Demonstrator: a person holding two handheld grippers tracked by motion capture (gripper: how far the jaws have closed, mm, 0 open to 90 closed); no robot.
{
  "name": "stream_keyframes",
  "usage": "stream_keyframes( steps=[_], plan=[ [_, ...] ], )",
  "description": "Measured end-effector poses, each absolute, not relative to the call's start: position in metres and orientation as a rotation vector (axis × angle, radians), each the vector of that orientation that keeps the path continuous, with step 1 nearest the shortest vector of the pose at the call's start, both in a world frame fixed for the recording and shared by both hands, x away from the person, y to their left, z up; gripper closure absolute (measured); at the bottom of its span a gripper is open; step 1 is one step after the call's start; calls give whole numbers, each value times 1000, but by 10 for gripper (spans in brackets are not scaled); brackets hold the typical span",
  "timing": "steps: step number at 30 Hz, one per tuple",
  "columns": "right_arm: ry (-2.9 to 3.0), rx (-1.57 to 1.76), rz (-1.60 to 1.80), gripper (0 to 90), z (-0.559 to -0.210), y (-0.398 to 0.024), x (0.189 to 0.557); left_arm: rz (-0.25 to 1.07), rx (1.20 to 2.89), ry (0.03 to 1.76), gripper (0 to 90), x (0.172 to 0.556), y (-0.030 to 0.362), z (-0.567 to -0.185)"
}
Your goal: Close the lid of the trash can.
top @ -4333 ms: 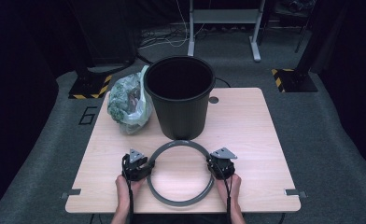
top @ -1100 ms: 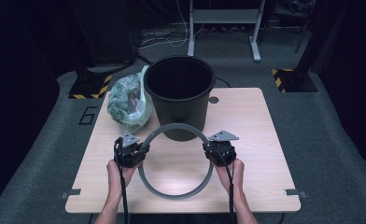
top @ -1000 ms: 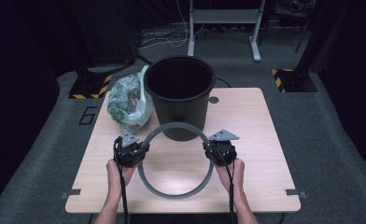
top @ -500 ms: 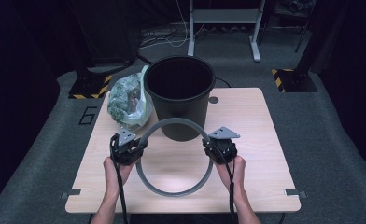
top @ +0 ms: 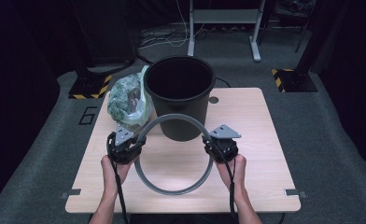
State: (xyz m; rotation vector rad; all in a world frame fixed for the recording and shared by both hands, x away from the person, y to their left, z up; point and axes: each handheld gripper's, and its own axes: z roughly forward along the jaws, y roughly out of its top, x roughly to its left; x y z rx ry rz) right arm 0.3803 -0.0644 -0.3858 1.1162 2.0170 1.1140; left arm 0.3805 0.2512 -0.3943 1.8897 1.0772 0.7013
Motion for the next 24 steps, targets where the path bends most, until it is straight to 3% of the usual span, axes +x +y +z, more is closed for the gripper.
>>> stream_keyframes(
  steps=[24],
  plan=[
    [1943,1032,1144,735,-358,-62,367,773,1822,1028,742,368,254,-371]
  ],
)
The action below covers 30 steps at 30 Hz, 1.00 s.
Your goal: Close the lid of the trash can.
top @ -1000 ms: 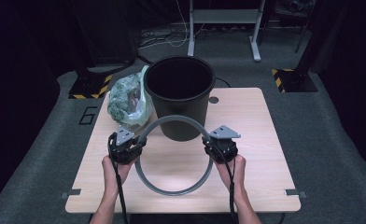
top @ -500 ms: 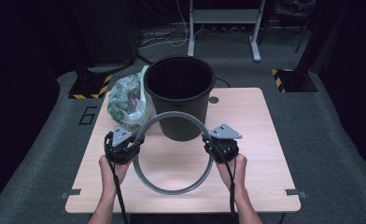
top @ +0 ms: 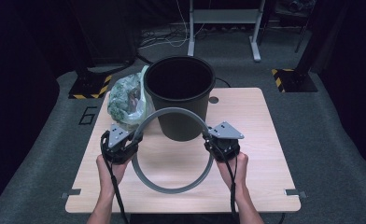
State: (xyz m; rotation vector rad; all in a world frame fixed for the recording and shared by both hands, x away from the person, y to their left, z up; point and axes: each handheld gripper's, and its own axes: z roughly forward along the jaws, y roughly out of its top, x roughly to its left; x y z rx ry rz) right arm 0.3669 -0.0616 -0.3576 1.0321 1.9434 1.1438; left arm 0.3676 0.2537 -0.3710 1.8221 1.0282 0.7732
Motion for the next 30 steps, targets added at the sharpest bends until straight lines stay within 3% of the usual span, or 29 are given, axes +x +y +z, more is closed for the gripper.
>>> stream_keyframes(
  steps=[30],
  plan=[
    [1880,975,1163,737,-336,-61,362,813,1795,992,741,368,253,-351]
  ],
)
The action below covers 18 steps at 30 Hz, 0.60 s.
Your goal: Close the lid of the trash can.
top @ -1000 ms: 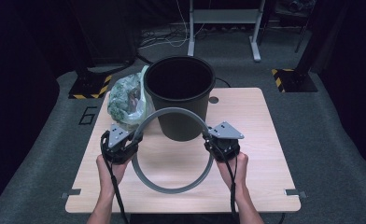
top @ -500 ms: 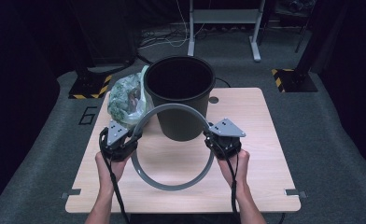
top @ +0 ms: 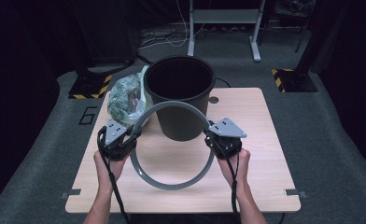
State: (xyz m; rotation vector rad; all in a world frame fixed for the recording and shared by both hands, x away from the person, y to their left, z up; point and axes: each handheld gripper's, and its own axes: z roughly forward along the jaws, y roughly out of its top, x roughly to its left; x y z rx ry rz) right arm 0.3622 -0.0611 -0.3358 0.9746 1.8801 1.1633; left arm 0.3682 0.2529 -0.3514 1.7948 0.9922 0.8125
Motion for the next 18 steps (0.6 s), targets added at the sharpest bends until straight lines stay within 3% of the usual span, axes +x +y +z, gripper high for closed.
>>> stream_keyframes(
  steps=[18],
  plan=[
    [1884,989,1149,742,-316,-61,391,809,1807,984,739,396,252,-329]
  ],
)
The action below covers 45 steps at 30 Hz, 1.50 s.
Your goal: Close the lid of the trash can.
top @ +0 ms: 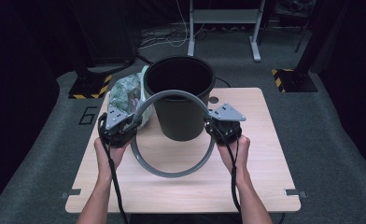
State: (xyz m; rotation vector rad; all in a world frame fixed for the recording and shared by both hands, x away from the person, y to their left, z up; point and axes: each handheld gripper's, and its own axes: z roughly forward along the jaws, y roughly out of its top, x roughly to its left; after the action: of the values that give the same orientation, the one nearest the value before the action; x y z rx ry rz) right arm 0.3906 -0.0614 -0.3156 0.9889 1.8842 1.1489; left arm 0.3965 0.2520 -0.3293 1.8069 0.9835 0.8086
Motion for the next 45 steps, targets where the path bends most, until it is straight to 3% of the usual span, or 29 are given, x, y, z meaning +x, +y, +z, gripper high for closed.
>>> stream_keyframes(
  steps=[45],
  plan=[
    [1925,1105,1121,750,-261,-71,478,753,1953,994,732,493,239,-269]
  ],
)
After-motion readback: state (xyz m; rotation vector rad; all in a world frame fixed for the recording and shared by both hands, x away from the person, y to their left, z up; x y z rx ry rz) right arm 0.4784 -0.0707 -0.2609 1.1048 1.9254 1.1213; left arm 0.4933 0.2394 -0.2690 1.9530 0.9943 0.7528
